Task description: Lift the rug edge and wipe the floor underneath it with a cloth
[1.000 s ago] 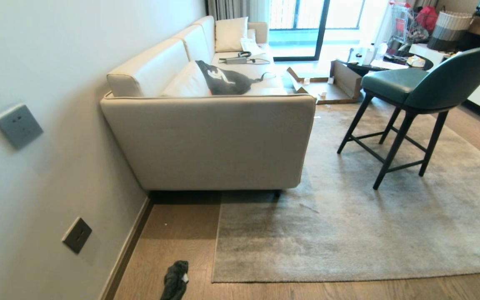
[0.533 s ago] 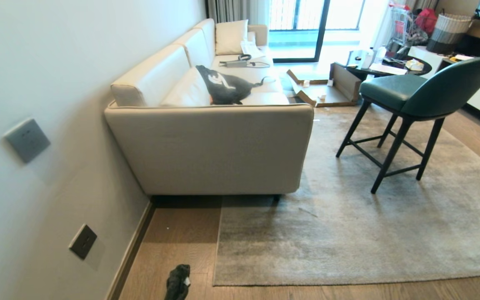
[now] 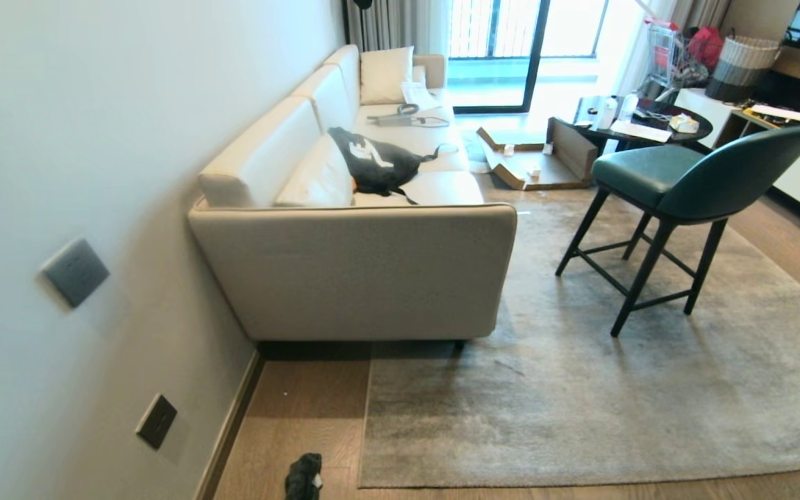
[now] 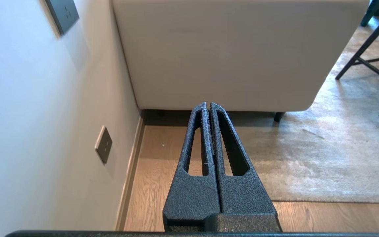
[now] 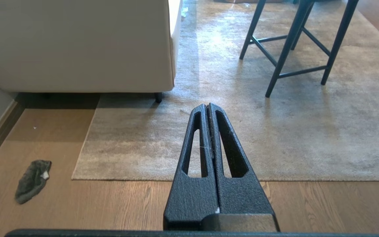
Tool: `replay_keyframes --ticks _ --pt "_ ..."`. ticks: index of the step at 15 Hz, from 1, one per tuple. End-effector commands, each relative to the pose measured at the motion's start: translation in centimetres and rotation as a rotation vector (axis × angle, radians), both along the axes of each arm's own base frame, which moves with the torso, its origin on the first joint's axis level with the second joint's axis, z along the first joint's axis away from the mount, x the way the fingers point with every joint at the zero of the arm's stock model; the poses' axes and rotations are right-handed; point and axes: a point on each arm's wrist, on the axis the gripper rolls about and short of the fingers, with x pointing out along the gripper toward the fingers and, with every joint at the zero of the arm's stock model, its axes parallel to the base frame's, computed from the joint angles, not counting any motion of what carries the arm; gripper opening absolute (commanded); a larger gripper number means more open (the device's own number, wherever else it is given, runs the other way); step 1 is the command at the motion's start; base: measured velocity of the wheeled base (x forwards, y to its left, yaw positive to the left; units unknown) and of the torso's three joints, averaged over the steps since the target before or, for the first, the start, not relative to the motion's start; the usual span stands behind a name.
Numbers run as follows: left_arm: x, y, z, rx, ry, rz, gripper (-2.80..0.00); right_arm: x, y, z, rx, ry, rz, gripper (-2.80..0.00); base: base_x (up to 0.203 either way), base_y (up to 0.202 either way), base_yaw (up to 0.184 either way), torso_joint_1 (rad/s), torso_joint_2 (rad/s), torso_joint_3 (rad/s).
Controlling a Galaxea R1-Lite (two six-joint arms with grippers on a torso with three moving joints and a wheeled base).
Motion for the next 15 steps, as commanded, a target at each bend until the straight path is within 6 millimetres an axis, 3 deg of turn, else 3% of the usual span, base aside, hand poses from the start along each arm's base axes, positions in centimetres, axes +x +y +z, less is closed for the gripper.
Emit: replay_keyframes --ticks 1,15 --pt "0.00 0.00 0.00 0.000 0.000 0.000 -2.80 0.00 0.00 0.02 -0.002 0.001 0.000 -2.80 0.000 0.000 0.000 0.117 -0.48 -0.364" --pt "0.00 0.00 0.00 0.000 0.000 0.000 -2.80 0.01 0.00 0.00 -0.007 0.001 0.000 -2.80 0.000 0.000 0.000 0.181 -0.55 -0.366"
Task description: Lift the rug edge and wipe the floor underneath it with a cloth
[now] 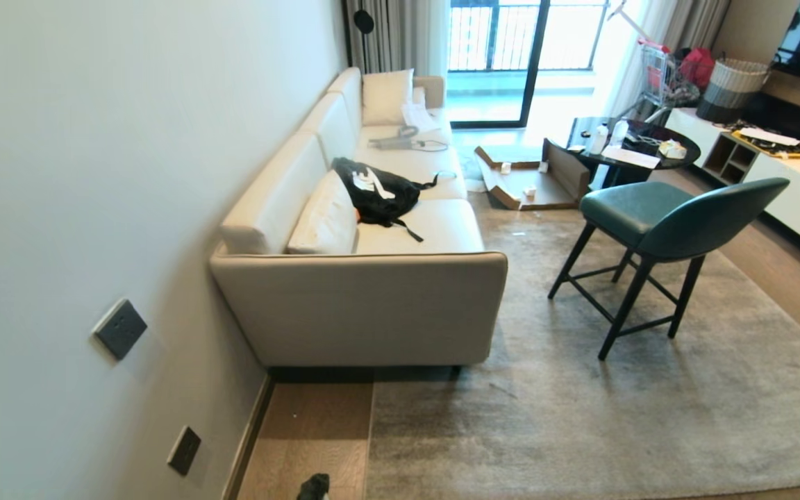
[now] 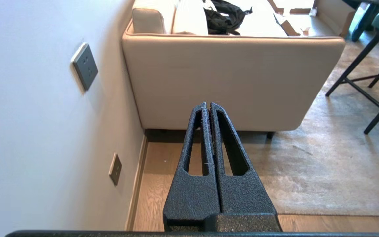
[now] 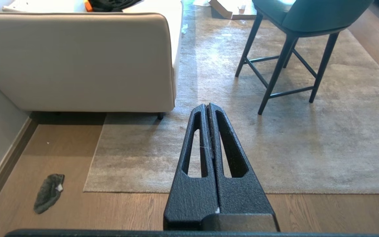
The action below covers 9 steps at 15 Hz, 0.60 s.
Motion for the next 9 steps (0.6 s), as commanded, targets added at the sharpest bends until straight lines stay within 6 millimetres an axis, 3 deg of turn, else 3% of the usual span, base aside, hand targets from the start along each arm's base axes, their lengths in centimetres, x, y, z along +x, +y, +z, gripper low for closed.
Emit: replay_keyframes --ticks 1,9 --pt "0.00 0.00 0.01 -0.001 0.000 0.001 -2.80 0.01 0.00 0.00 -0.001 0.001 0.000 -2.80 0.000 0.000 0.000 0.214 -0.50 -0.313" --pt "0.00 0.00 0.00 -0.001 0.000 0.001 -2.80 0.01 0.00 0.00 -0.003 0.001 0.000 -2.80 0.000 0.000 0.000 0.153 -0.38 -0.223"
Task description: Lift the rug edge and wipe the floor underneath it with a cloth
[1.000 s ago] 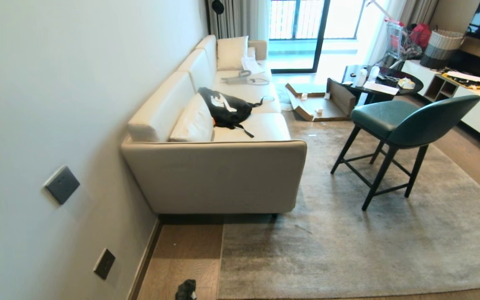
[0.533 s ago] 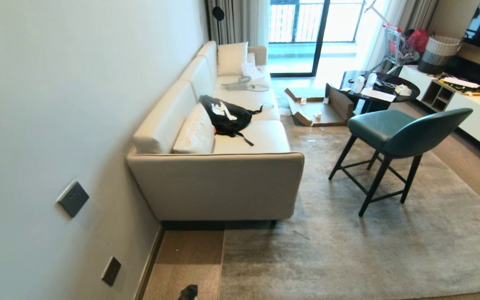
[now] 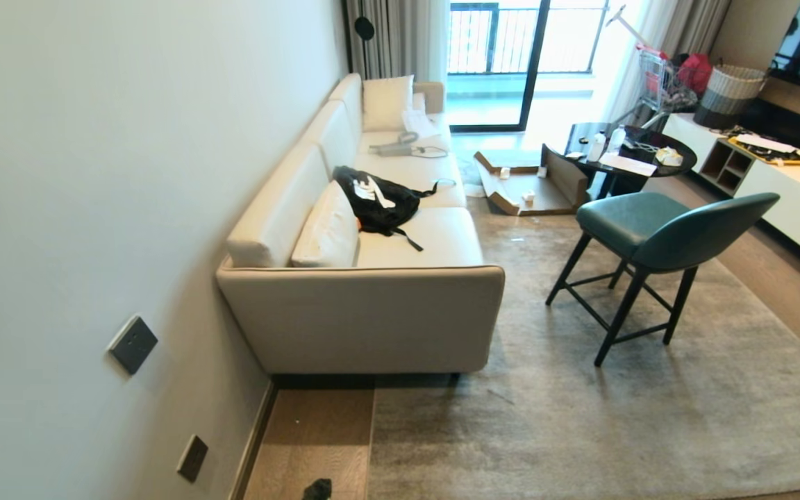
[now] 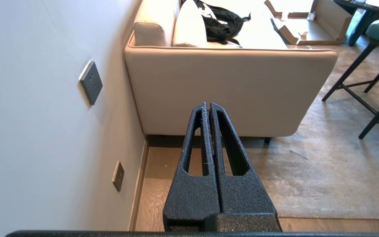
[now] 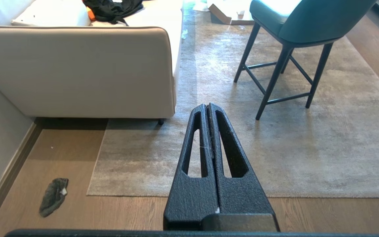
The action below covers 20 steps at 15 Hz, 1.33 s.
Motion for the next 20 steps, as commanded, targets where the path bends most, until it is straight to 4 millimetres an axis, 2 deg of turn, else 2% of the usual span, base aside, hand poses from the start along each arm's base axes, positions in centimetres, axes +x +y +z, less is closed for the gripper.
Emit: replay_keyframes --ticks 1,12,20 --pt "0.00 0.00 0.02 0.000 -0.001 0.000 -2.80 0.01 0.00 0.00 0.000 0.002 0.000 -2.80 0.000 0.000 0.000 0.145 -0.34 -0.197" --pt "0.00 0.00 0.02 0.000 -0.001 0.000 -2.80 0.02 0.00 -0.04 0.001 0.003 0.000 -2.80 0.000 0.000 0.000 0.149 -0.33 -0.187" --pt "0.00 0.00 0.02 0.000 -0.001 0.000 -2.80 0.01 0.00 -0.01 0.004 0.002 -0.001 -2.80 0.000 0.000 0.000 0.097 -0.20 -0.113"
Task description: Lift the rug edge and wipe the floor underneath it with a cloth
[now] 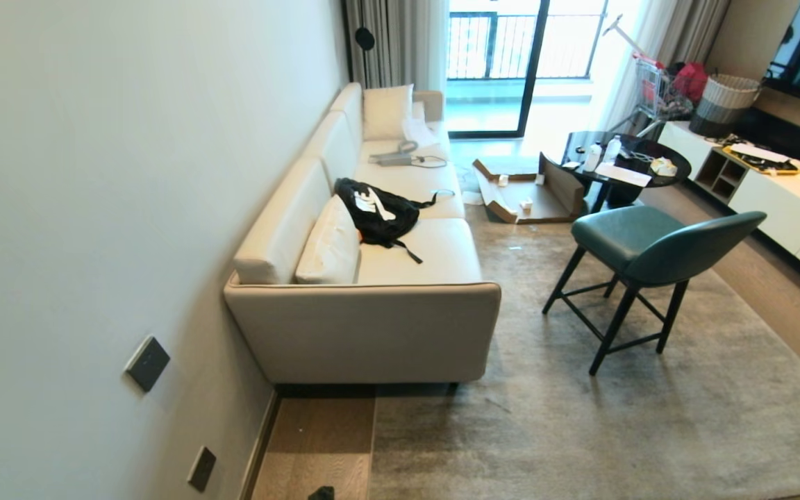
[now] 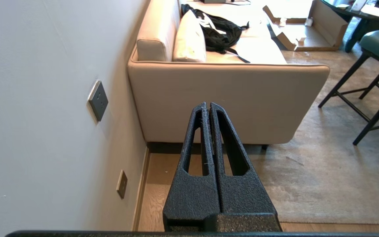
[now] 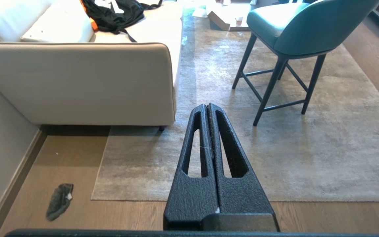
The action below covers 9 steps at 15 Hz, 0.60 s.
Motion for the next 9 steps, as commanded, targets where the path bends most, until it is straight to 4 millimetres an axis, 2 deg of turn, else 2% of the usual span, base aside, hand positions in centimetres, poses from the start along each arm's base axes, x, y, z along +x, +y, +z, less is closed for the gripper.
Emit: replay_keyframes --ticks 1,9 --pt "0.00 0.00 0.00 0.000 0.000 0.001 -2.80 0.01 0.00 -0.01 0.000 0.002 0.001 -2.80 0.000 0.000 0.000 0.074 -0.15 -0.076" --pt "0.00 0.00 0.00 0.000 0.000 0.001 -2.80 0.01 0.00 0.00 0.001 0.002 0.001 -2.80 0.000 0.000 0.000 0.068 -0.15 -0.075"
